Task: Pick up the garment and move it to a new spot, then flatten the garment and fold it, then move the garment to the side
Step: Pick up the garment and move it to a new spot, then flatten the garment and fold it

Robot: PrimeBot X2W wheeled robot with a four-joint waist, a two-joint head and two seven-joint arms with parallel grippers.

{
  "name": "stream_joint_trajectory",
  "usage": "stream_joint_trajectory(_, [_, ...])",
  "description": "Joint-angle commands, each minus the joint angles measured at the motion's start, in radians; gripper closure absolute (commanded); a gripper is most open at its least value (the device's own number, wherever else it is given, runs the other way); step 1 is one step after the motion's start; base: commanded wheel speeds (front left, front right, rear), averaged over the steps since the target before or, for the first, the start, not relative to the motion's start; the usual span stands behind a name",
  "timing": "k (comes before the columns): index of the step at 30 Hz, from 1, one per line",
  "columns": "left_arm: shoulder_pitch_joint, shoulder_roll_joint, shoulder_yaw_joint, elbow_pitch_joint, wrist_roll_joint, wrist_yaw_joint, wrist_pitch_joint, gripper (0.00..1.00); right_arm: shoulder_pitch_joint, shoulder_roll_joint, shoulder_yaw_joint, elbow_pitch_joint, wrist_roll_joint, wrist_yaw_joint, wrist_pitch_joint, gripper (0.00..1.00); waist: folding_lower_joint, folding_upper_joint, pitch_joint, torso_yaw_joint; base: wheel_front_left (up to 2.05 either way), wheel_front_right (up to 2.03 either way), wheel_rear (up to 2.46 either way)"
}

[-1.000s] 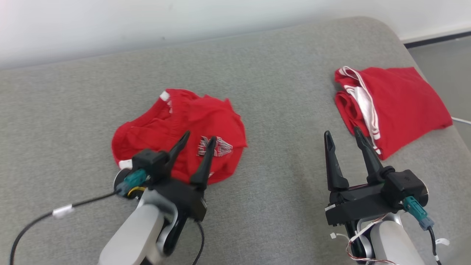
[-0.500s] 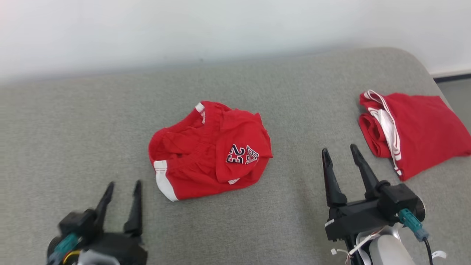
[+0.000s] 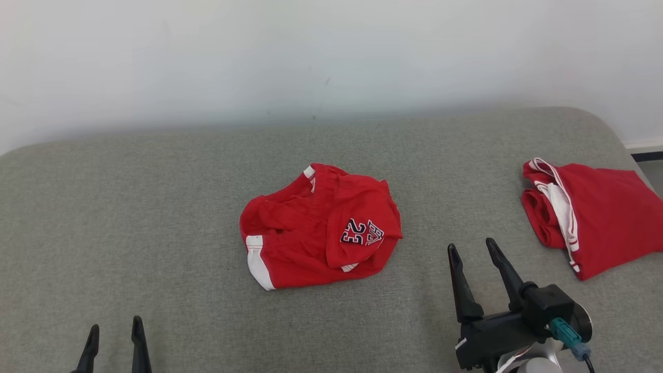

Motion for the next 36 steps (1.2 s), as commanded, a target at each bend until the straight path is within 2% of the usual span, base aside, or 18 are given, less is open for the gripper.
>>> stream_joint_trajectory(1, [0.011,-0.006,0.007,-0.013,0.015,0.001,-0.003,0.00,0.014,0.001,0.000,0.001,-0.004,-0.003,0.000,0.00,0.0001,0.0001,-0.006,0.010,0.00,0.00,0.00])
stream_joint_trajectory(10, [0.082,-0.028,0.064,-0.051,0.073,0.001,-0.003,0.00,0.045,0.001,-0.015,0.032,-0.005,-0.003,0.000,0.00,0.0001,0.0001,-0.028,0.019,0.00,0.00,0.00])
stream_joint_trajectory(17, [0.092,-0.031,0.071,-0.047,0.072,0.001,-0.003,0.00,0.066,0.001,-0.040,0.054,-0.028,-0.003,0.000,0.00,0.0001,0.0001,-0.035,0.021,0.00,0.00,0.00])
stream_joint_trajectory(30, [0.069,-0.031,0.046,-0.036,0.064,0.001,-0.003,0.00,0.077,0.001,-0.061,0.073,-0.009,-0.003,0.000,0.00,0.0001,0.0001,-0.023,0.019,0.00,0.00,0.00])
stream_joint_trajectory(36, [0.050,-0.030,-0.006,-0.029,0.051,0.001,-0.003,0.00,0.019,0.001,0.012,0.068,-0.008,-0.003,0.000,0.00,0.0001,0.0001,0.010,0.064,0.00,0.00,0.00])
